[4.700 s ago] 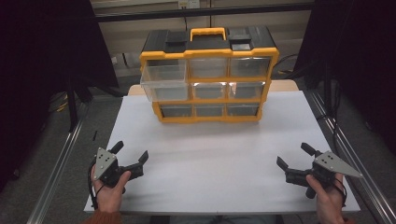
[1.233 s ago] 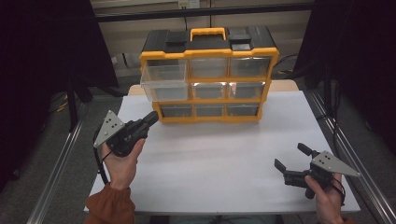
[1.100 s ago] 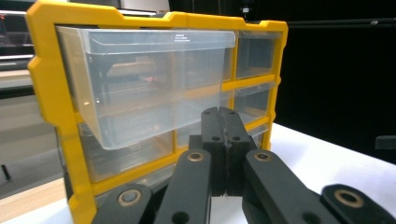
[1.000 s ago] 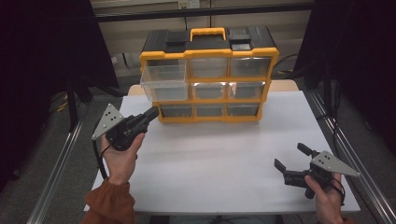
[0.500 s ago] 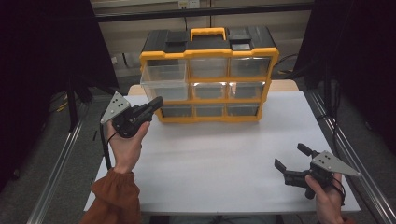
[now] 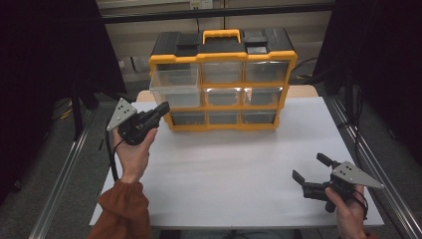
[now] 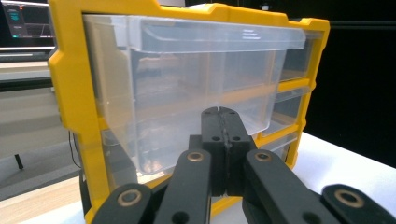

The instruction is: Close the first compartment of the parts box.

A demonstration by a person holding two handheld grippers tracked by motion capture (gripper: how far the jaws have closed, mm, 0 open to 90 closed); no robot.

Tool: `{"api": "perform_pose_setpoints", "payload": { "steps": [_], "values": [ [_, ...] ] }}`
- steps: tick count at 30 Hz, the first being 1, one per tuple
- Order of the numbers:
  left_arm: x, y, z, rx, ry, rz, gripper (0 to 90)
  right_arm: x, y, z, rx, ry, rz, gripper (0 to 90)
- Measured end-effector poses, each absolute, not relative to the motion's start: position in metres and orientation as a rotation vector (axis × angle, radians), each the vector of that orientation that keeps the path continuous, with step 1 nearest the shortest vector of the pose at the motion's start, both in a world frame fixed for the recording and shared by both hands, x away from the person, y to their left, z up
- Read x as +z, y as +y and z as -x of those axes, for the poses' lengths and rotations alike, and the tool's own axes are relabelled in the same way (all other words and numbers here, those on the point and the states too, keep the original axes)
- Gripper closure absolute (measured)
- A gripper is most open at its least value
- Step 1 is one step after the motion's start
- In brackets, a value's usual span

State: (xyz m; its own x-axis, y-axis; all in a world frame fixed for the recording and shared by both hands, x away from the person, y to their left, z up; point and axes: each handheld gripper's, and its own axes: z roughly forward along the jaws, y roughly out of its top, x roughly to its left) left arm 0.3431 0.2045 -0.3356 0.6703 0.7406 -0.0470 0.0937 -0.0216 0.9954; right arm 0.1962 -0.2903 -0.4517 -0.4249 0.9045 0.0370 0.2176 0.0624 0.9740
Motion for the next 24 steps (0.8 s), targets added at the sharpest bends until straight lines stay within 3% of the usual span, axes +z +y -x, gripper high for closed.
{"api": "perform_pose_setpoints", "payload": {
  "steps": [24],
  "values": [
    [-0.3446,0.2010,-0.3513,0.646,0.733,-1.552,90.0,-0.4514,-0.2901,-0.1959,1.401,1.722,-1.120,0.1]
  ]
}}
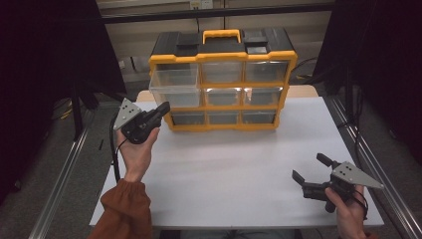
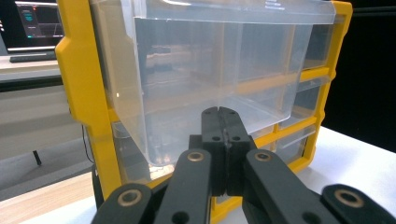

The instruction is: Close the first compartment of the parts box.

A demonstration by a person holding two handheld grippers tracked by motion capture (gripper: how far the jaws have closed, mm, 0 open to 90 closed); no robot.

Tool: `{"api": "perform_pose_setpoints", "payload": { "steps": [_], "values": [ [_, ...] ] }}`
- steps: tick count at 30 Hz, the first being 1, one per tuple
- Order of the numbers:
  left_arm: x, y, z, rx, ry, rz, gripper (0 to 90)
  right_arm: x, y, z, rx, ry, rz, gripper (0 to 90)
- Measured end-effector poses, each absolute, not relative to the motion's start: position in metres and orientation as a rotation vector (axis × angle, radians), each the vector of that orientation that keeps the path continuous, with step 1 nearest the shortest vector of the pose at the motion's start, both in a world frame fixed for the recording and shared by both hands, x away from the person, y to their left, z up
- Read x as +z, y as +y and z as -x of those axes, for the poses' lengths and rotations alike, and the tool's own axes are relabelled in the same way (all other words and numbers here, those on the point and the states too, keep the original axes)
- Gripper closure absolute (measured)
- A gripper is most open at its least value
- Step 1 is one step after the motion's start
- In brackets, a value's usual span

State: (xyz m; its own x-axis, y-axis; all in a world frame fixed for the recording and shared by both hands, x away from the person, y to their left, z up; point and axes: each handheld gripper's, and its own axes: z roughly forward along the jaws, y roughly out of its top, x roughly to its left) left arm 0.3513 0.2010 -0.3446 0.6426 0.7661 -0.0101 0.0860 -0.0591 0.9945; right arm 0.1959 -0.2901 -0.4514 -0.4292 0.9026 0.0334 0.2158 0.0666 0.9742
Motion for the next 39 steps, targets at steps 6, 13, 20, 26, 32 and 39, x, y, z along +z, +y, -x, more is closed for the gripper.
{"api": "perform_pose_setpoints", "payload": {
  "steps": [6,13,20,26,32,39],
  "values": [
    [-0.345,0.201,-0.352,0.650,0.740,-1.546,90.0,-0.452,-0.290,-0.196,1.404,1.721,-1.119,0.1],
    [-0.345,0.196,-0.353,0.641,0.728,-1.548,90.0,-0.451,-0.290,-0.196,1.403,1.723,-1.120,0.1],
    [-0.344,0.188,-0.356,0.634,0.716,-1.557,90.0,-0.452,-0.290,-0.197,1.407,1.722,-1.118,0.1],
    [-0.345,0.185,-0.356,0.638,0.710,-1.568,90.0,-0.451,-0.290,-0.196,1.408,1.720,-1.121,0.1],
    [-0.345,0.185,-0.357,0.636,0.703,-1.565,90.0,-0.451,-0.290,-0.196,1.408,1.723,-1.116,0.1],
    [-0.345,0.184,-0.358,0.643,0.705,-1.569,90.0,-0.451,-0.290,-0.196,1.399,1.723,-1.108,0.4]
  ]
}}
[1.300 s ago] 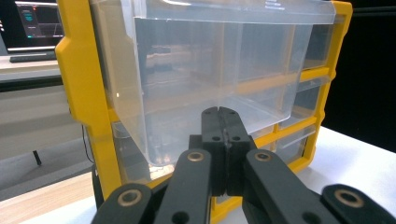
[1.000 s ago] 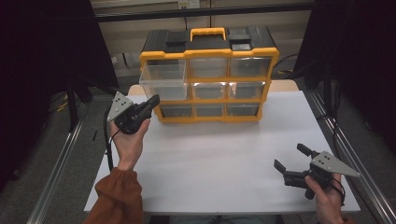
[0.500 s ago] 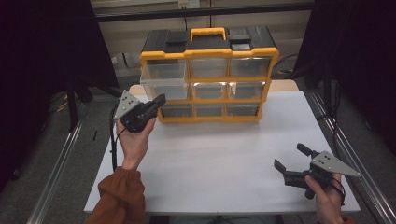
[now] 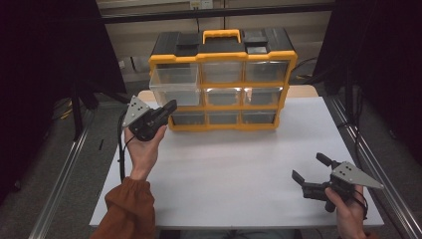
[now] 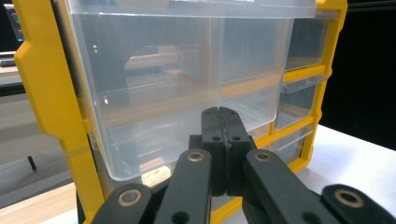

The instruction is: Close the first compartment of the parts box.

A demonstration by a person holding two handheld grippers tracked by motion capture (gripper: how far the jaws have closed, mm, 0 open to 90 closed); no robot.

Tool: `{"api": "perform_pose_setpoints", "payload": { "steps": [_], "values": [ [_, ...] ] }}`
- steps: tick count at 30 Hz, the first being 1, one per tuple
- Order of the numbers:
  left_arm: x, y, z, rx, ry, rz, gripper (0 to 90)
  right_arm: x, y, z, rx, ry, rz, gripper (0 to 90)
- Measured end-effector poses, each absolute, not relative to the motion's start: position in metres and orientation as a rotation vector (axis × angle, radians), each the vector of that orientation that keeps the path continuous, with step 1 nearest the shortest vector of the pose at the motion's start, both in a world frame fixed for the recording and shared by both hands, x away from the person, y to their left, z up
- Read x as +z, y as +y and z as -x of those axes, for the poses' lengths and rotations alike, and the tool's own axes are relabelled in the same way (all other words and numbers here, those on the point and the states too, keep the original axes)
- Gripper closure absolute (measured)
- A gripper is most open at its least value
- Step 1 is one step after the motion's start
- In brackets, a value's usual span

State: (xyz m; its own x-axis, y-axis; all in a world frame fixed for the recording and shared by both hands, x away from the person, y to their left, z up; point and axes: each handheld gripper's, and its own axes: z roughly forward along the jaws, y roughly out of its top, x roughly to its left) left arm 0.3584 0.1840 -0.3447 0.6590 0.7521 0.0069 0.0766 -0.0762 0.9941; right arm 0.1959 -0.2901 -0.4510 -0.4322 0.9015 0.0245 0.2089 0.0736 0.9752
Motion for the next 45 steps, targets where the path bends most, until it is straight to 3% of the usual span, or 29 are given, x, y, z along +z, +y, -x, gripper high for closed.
{"api": "perform_pose_setpoints", "payload": {
  "steps": [45],
  "values": [
    [-0.350,0.174,-0.373,0.647,0.714,-1.562,90.0,-0.451,-0.289,-0.197,1.405,1.727,-1.105,0.2]
  ]
}}
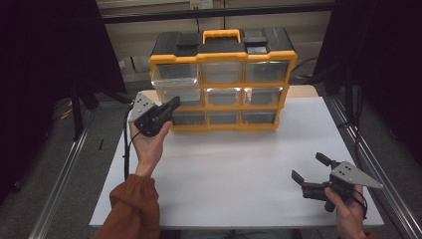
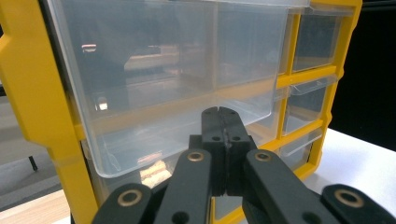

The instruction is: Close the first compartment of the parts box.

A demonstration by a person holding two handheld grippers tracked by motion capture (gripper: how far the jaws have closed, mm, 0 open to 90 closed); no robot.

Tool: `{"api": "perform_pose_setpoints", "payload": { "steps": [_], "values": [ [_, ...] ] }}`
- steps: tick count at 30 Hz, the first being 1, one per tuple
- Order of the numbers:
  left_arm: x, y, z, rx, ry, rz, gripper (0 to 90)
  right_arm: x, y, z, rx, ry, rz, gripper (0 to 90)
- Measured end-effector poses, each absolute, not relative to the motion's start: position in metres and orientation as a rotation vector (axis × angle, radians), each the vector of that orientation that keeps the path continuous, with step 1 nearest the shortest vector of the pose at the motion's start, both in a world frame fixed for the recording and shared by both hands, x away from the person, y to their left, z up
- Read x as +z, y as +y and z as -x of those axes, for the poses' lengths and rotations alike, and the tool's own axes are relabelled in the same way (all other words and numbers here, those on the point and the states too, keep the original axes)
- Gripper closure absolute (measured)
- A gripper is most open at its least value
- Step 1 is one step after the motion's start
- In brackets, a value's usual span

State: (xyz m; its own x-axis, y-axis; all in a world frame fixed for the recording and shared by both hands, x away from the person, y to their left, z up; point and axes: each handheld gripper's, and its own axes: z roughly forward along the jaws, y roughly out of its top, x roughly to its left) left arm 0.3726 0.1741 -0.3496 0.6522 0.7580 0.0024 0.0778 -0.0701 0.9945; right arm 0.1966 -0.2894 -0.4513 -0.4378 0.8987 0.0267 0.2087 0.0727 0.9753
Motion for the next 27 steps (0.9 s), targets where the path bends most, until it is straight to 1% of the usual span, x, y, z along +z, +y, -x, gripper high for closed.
{"api": "perform_pose_setpoints", "payload": {
  "steps": [27],
  "values": [
    [-0.3499,0.1732,-0.3806,0.680,0.729,-1.560,90.0,-0.4512,-0.2894,-0.1965,1.406,1.726,-1.105,0.1]
  ]
}}
